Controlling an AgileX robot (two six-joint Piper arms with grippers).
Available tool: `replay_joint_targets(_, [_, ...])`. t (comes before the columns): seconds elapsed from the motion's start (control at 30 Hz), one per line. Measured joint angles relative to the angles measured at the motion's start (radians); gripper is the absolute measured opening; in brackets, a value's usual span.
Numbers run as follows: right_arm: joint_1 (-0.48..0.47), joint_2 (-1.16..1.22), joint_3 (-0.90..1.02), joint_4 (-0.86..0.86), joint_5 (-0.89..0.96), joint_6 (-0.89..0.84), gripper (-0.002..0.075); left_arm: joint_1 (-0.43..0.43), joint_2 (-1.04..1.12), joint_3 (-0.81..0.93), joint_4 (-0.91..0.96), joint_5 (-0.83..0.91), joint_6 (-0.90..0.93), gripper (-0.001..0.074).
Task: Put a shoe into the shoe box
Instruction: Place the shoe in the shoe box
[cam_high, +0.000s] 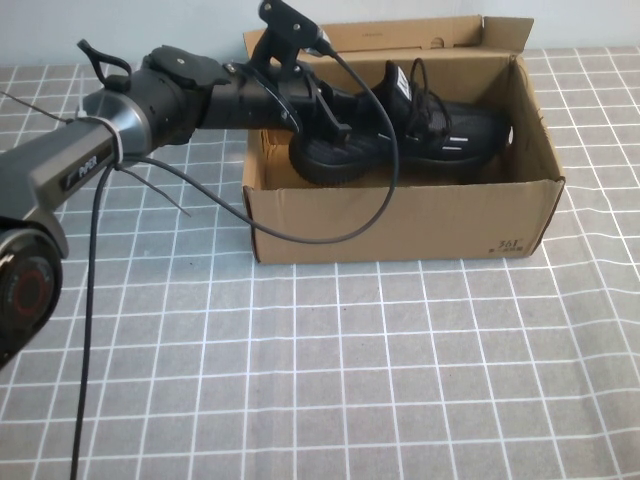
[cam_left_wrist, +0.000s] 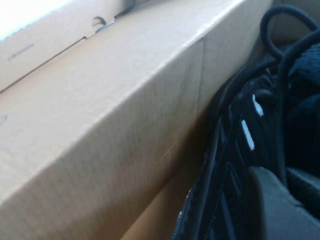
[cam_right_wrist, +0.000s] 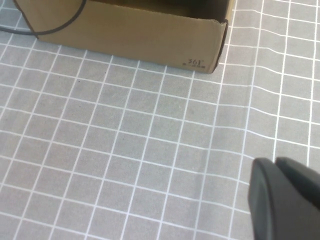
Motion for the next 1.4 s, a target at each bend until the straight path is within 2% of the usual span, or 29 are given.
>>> replay_joint_targets(0.5, [0.000, 0.000, 0.000, 0.014, 0.000, 0.000, -0.0016, 0.005, 0.015, 0.000, -0.073, -0.040, 0.068, 0.0024])
replay_joint_targets(0.97, [0.000, 0.000, 0.000, 0.022, 0.000, 0.000, -0.0016, 0.005, 0.030, -0.001, -0.089, 0.000, 0.122, 0.0036])
replay_joint_targets(1.07, [0.000, 0.000, 0.000, 0.022, 0.000, 0.000, -0.0016, 0.005, 0.030, -0.002, -0.097, -0.007, 0.131, 0.0095])
replay_joint_targets(1.3, [0.000, 0.000, 0.000, 0.022, 0.000, 0.000, -0.0016, 0.005, 0.030, -0.009, -0.113, -0.026, 0.120, 0.0371])
replay_joint_targets(1.4, [0.000, 0.000, 0.000, 0.022, 0.000, 0.000, -0.0016, 0.005, 0.025, -0.009, -0.109, -0.033, 0.061, 0.0417])
